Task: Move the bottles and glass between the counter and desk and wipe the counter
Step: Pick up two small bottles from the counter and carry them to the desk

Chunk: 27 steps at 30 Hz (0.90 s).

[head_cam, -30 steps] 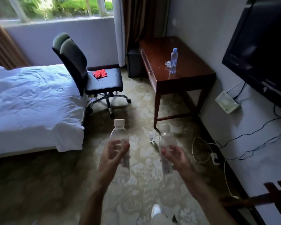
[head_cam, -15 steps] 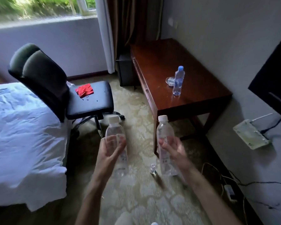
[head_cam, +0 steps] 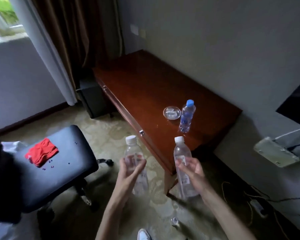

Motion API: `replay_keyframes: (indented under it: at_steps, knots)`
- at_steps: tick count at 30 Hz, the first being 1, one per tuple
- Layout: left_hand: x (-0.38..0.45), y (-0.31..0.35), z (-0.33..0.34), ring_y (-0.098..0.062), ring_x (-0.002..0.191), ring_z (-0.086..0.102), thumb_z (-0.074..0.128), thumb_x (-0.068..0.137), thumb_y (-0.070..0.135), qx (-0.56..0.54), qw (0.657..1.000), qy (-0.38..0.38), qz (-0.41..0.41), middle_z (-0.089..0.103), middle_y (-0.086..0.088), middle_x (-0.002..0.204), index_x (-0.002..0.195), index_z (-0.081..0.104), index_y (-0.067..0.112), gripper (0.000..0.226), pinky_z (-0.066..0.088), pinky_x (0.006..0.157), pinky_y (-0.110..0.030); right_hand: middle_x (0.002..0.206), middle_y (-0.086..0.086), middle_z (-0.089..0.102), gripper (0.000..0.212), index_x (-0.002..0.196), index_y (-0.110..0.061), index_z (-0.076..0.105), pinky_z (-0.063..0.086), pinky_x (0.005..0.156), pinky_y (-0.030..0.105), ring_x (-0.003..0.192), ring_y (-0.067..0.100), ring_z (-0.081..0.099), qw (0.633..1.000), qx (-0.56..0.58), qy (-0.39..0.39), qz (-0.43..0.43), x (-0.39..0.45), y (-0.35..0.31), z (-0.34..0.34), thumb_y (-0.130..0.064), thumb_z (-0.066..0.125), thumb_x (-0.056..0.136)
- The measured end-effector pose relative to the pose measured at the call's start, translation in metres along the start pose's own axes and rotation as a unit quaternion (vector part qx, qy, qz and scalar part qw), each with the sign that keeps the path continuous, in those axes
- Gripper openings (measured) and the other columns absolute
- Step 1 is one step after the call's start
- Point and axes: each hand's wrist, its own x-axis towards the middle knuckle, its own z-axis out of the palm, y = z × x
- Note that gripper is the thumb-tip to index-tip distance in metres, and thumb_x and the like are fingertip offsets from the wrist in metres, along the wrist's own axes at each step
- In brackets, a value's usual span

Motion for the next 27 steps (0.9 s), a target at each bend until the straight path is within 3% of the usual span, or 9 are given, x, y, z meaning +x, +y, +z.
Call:
replay_keyframes:
  at_steps: [3,7,9,12,15,19,22,24,27]
  knots:
    - [0.076,0.016,0.002,-0.007,0.098,0.069,0.074,0.080,0.038,0.024,0.996,-0.087,-0.008,0.064,0.000,0.117,0.124,0.041,0.019,0.058,0.057,0.081,-0.029,0.113,0.006,0.064,0.050,0.115,-0.017,0.049,0.050,0.065,0.012,0.094,0.009,0.065,0.998,-0.008,0.061,-0.014,0.039,-0.016,0.012,-0.019,0.079,0.076]
    - [0.168,0.014,0.015,-0.019,0.110,0.066,0.080,0.071,0.045,0.096,0.982,-0.164,-0.003,0.062,-0.002,0.124,0.118,0.043,0.030,0.062,0.054,0.094,-0.045,0.115,-0.002,0.061,0.060,0.118,-0.022,0.046,0.057,0.073,0.020,0.098,0.012,0.064,0.991,-0.025,0.128,-0.022,0.080,-0.022,0.017,-0.017,0.083,0.072]
    - [0.207,0.010,0.027,-0.019,0.110,0.065,0.084,0.068,0.041,0.129,0.975,-0.181,0.025,0.062,-0.001,0.120,0.115,0.045,0.027,0.063,0.056,0.092,-0.043,0.115,-0.003,0.059,0.062,0.113,-0.030,0.044,0.054,0.088,0.027,0.103,0.013,0.062,0.984,-0.036,0.170,-0.037,0.107,-0.016,0.017,-0.015,0.086,0.069]
    - [0.255,0.004,0.047,-0.019,0.102,0.068,0.086,0.069,0.023,0.157,0.962,-0.215,0.054,0.064,-0.002,0.114,0.115,0.045,0.021,0.062,0.059,0.084,-0.040,0.109,-0.006,0.059,0.065,0.105,-0.035,0.045,0.046,0.085,0.015,0.095,0.000,0.061,0.970,-0.055,0.228,-0.058,0.147,-0.007,0.020,-0.006,0.087,0.065]
    - [0.295,-0.001,0.056,-0.021,0.095,0.071,0.088,0.066,0.023,0.172,0.951,-0.250,0.065,0.067,0.000,0.111,0.116,0.045,0.024,0.066,0.061,0.079,-0.045,0.104,-0.010,0.062,0.067,0.105,-0.034,0.045,0.045,0.084,0.020,0.089,-0.008,0.063,0.964,-0.049,0.256,-0.060,0.178,0.001,0.024,-0.002,0.087,0.063]
    - [0.330,-0.007,0.060,-0.018,0.087,0.069,0.089,0.062,0.025,0.223,0.932,-0.272,0.085,0.068,0.003,0.099,0.108,0.046,0.025,0.063,0.060,0.074,-0.045,0.103,-0.013,0.063,0.070,0.102,-0.040,0.046,0.049,0.089,0.028,0.096,0.007,0.064,0.947,-0.066,0.312,-0.037,0.200,0.006,0.033,-0.010,0.090,0.057]
    - [0.352,-0.014,0.063,-0.018,0.084,0.069,0.088,0.066,0.015,0.232,0.923,-0.293,0.091,0.069,0.002,0.097,0.107,0.047,0.023,0.059,0.060,0.071,-0.037,0.104,-0.009,0.064,0.072,0.103,-0.043,0.047,0.052,0.091,0.033,0.101,0.016,0.065,0.937,-0.072,0.340,-0.039,0.214,0.008,0.042,-0.010,0.090,0.054]
    - [0.362,-0.020,0.063,-0.015,0.081,0.068,0.087,0.068,0.014,0.245,0.914,-0.306,0.102,0.069,-0.001,0.095,0.102,0.048,0.027,0.053,0.056,0.064,-0.025,0.104,-0.009,0.065,0.075,0.102,-0.048,0.048,0.053,0.091,0.032,0.101,0.016,0.066,0.928,-0.065,0.364,-0.043,0.222,0.012,0.051,-0.010,0.089,0.053]
    - [0.371,-0.031,0.059,-0.009,0.074,0.066,0.086,0.070,0.020,0.276,0.898,-0.325,0.108,0.069,-0.002,0.090,0.092,0.044,0.033,0.049,0.052,0.058,-0.020,0.098,-0.008,0.067,0.073,0.099,-0.048,0.050,0.055,0.086,0.030,0.094,0.010,0.068,0.911,-0.074,0.405,-0.039,0.225,0.017,0.068,-0.010,0.090,0.051]
